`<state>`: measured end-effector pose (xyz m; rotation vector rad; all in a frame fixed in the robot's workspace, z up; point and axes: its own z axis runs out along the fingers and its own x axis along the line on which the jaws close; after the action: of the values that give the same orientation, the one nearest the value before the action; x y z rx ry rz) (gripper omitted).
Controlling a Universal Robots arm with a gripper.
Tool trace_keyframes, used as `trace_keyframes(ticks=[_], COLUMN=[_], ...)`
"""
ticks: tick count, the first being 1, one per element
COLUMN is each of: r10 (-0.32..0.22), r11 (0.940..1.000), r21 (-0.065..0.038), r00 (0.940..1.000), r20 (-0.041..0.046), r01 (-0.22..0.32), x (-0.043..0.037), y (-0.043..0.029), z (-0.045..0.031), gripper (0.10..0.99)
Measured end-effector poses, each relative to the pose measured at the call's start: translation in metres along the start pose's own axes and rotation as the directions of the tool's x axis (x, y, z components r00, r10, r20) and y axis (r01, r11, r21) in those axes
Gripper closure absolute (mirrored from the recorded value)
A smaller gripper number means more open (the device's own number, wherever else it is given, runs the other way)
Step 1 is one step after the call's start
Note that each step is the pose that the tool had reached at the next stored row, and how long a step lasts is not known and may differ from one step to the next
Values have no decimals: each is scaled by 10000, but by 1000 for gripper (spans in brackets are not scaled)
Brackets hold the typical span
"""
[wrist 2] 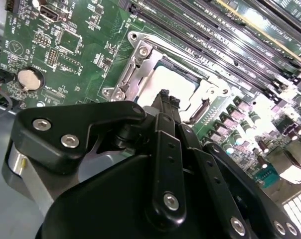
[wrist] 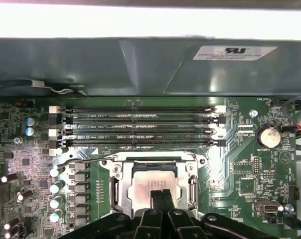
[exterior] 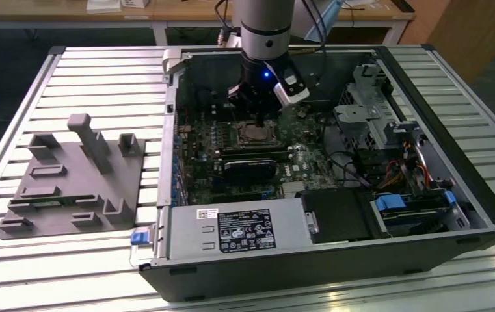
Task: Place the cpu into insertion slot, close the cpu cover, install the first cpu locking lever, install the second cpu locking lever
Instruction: 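Close the cpu cover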
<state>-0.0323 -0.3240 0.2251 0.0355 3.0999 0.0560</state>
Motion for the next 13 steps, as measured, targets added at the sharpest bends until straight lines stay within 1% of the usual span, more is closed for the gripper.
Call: trace_keyframes(ticks=[13], r10=[72], r11=[10000], r21=[4], r00=[10000], r20=[3], r01=[-72], x=[-11], y=[10], z=[-274], gripper=[980])
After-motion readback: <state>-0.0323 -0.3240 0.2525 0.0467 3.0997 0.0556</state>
